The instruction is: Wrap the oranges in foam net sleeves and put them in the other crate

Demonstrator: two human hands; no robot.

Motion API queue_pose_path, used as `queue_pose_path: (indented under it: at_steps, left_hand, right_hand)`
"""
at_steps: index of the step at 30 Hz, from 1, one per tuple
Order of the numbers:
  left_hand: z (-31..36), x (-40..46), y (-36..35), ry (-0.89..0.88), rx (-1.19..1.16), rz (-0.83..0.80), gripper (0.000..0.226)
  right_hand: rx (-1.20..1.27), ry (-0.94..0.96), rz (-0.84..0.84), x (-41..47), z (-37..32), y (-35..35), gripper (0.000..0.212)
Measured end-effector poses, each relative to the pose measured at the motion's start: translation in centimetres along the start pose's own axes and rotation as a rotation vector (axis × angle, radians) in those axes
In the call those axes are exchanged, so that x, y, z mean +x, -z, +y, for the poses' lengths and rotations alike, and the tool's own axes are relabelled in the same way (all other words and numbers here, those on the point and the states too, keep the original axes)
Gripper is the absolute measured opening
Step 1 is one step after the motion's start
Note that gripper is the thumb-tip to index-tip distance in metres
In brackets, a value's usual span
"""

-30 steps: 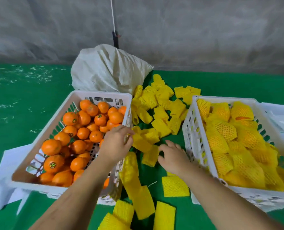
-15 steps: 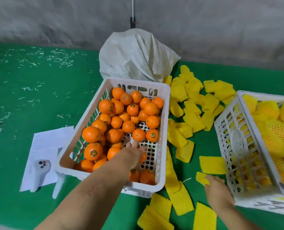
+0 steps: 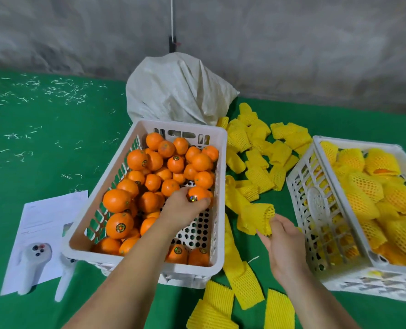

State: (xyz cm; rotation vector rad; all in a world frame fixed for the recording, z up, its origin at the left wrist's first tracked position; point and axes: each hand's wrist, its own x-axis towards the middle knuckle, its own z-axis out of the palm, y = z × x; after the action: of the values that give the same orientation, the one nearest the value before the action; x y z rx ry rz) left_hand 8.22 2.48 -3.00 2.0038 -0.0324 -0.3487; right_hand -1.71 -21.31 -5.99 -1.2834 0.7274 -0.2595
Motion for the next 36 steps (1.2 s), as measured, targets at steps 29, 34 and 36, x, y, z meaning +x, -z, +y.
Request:
queue_pose_path:
  at_steps: [29, 34, 36]
  left_hand:
    - [2.4, -6.9, -5.1, -0.226, -0.66, -0.024, 0.072]
    - [2.2, -6.3, -5.1, -0.203, -0.655, -0.188, 0.089]
    - [2.0, -6.7, -5.6, -0.247, -0.584, -0.192, 0.076]
  right_hand:
    - [-0.643, 0.871, -0.31, -7.7, -3.9, -2.4, 0.017]
    - [-0.688, 0.854, -0.292, -6.9, -4.1, -3.6, 0.03]
    - [-0.682, 0.87, -0.256, -6.6, -4.7, -3.6, 0.03]
